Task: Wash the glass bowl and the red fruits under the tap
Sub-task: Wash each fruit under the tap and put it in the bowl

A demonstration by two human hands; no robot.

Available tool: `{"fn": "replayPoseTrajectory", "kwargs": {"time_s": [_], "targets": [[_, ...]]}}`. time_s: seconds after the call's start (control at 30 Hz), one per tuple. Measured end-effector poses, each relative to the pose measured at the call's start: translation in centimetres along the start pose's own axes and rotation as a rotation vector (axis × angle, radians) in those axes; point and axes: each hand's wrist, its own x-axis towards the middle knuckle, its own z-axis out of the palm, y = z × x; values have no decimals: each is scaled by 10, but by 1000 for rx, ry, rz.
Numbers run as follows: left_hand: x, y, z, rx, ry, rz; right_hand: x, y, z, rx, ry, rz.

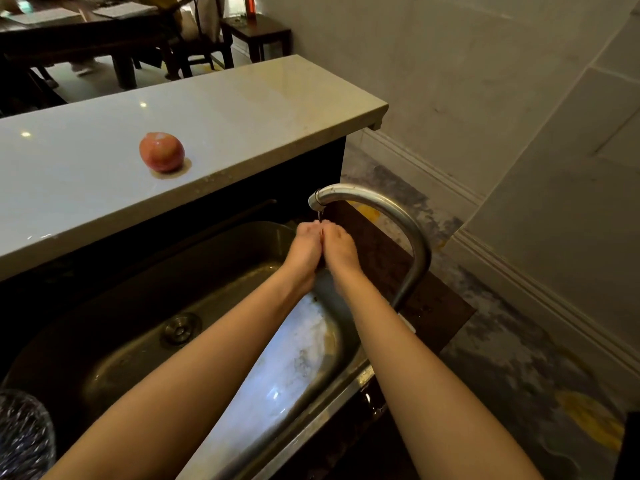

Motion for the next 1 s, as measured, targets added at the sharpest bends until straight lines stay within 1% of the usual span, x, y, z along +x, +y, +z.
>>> {"fn": "replayPoseTrajectory", "kwargs": {"time_s": [0.03, 0.07, 0.1, 0.17, 0.2, 0.23, 0.27, 0.3, 0.37, 0.4, 0.43, 0.53, 0.6, 0.67, 0.73, 0.77, 0.83, 0.9, 0.93, 0.97, 1.0], "targets": [[-3, -3, 5, 28, -24, 10, 4, -3, -4, 95, 33, 49], [-5, -3, 6, 40, -31, 29, 7, -5, -7, 128, 50, 53], [-5, 0, 6, 16, -8, 41, 8, -6, -7, 78, 43, 7], [2, 10, 1, -55, 63, 34, 1, -5, 1, -105, -24, -159], [6, 14, -2, -23, 87, 34, -2, -1, 6, -172, -67, -230], [9, 16, -4, 21, 86, 39, -4, 3, 9, -185, -84, -259], [10, 16, -4, 50, 76, 52, -4, 5, 9, -154, -75, -257], [7, 13, -3, 30, 52, 51, -3, 5, 6, -68, -43, -223], [-3, 4, 2, -22, -12, 18, 0, 1, -3, 181, 15, -102], [-6, 1, 3, -33, -35, 11, 3, 2, -7, 253, 27, -74], [-7, -1, 2, -43, -37, 12, 3, 3, -9, 255, 7, -76], [1, 2, -9, -115, 5, -12, -4, 11, -4, 89, -175, -162], [4, 1, -13, -70, -14, 17, -5, 18, -3, 17, -223, -206], [1, -4, -10, -28, -53, 48, -6, 17, -7, 88, -177, -216], [-3, -10, -6, -26, -107, 26, -4, 11, -9, 227, -86, -107], [-5, -11, -6, -17, -115, 19, -3, 10, -8, 230, -57, -82], [-5, -11, -11, -30, -62, 12, -9, 10, -4, 49, -56, -134], [-3, -6, -16, -61, 11, -13, -13, 18, -1, -135, -127, -257], [-2, -4, -18, -51, 16, -28, -14, 22, -1, -144, -159, -291], [-3, -3, -17, -18, 1, -40, -16, 22, -3, -117, -157, -289], [-4, -2, -14, 8, -22, -47, -15, 20, -4, -73, -114, -256]]}}
